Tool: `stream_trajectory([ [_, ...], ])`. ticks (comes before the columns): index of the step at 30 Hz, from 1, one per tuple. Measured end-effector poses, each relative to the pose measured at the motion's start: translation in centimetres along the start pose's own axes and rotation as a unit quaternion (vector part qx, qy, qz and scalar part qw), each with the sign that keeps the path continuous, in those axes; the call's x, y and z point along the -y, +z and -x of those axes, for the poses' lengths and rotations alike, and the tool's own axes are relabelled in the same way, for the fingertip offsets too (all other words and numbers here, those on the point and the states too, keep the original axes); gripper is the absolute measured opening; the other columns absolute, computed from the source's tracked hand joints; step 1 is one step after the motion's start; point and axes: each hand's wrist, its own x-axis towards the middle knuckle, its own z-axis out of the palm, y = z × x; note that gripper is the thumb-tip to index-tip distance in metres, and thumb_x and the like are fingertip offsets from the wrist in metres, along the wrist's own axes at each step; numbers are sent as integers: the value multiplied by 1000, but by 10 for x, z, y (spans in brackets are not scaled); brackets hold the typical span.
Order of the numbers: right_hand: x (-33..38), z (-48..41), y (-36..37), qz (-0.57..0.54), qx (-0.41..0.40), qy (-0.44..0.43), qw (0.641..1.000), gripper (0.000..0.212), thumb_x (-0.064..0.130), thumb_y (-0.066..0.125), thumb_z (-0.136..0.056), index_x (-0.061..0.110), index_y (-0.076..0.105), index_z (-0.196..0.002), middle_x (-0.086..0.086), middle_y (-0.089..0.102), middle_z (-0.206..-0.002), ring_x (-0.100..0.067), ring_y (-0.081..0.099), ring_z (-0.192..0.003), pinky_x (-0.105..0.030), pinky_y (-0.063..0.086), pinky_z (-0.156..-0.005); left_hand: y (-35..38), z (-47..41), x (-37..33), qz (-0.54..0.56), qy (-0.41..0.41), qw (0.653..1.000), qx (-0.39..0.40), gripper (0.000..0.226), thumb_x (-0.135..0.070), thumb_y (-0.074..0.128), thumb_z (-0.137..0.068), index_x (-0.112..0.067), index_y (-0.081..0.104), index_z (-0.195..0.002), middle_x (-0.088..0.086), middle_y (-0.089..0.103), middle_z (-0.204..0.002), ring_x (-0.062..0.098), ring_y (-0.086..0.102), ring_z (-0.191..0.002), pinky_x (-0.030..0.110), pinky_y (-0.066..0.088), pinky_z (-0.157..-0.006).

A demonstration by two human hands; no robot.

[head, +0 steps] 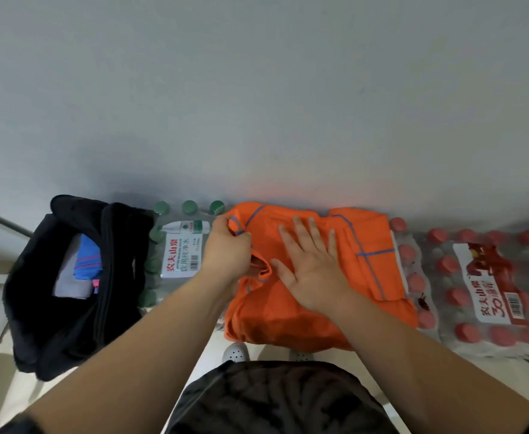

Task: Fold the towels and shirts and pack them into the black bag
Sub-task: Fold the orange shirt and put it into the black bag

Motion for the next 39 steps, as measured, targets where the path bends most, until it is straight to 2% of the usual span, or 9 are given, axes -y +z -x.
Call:
stream_trajectory([
  [5,-59,15,-20,11,-52,75,996,76,66,20,-92,23,34,-154,-9,21,-165,-35,12,-153,-56,-1,-121,39,1,4,-12,-72,991,113,43,-20,52,-97,-39,38,-132,7,67,-108,24,67,-85,38,56,-63],
  [8,-99,14,-35,15,-109,115,987,61,50,36,-92,15,55,-139,-14,48,-147,-41,42,-135,-56,34,-112,33,-7,6,-93,-1,994,62,43,-6,46,-92,-30,50,-127,11,71,-100,26,70,-74,40,57,-60],
  [10,-124,8,-46,9,-124,136,983,55,40,44,-86,13,61,-130,-14,58,-132,-41,53,-118,-52,44,-99,23,-18,4,-196,72,978,0,39,-7,50,-87,-27,58,-119,7,71,-89,25,70,-71,41,57,-66],
  [14,-163,-9,-63,-37,-103,162,981,47,32,61,-88,7,64,-127,-19,63,-123,-42,56,-110,-45,45,-100,9,-43,-8,-329,132,930,-100,34,-19,63,-86,-19,62,-120,1,65,-99,23,61,-89,29,43,-78],
  [17,-174,-22,-71,-92,-43,198,975,54,37,72,-86,8,63,-130,-17,61,-128,-37,57,-116,-44,46,-103,7,-65,-13,-388,85,914,-81,63,-36,73,-82,-10,54,-136,15,58,-129,31,59,-112,37,46,-94],
  [20,-173,-31,-74,-133,8,214,968,58,42,79,-79,12,65,-127,-10,63,-128,-28,61,-114,-39,50,-98,14,-75,-18,-449,51,891,-38,77,-44,78,-79,-2,51,-137,20,55,-135,36,56,-121,39,47,-97],
  [27,-167,-43,-76,-185,52,290,938,66,39,83,-77,5,62,-129,-14,65,-128,-30,63,-114,-38,52,-96,16,-87,-31,-458,-3,889,1,42,-39,89,-66,-7,65,-79,12,70,-87,25,64,-71,32,50,-60],
  [33,-156,-42,-71,-290,-12,350,890,29,14,78,-79,14,69,-106,-4,68,-59,-12,63,-47,-29,55,-55,18,-87,-35,-375,-28,926,38,36,-19,88,-72,-12,61,-96,7,61,-55,15,54,-32,17,35,-31],
  [39,-142,-29,-80,-458,-36,387,799,6,10,59,-98,9,56,-104,-14,71,-74,-18,64,-48,-25,50,-42,15,-84,-22,-244,-20,969,43,14,-4,68,-88,-7,58,-96,17,68,-66,25,63,-44,28,49,-41],
])
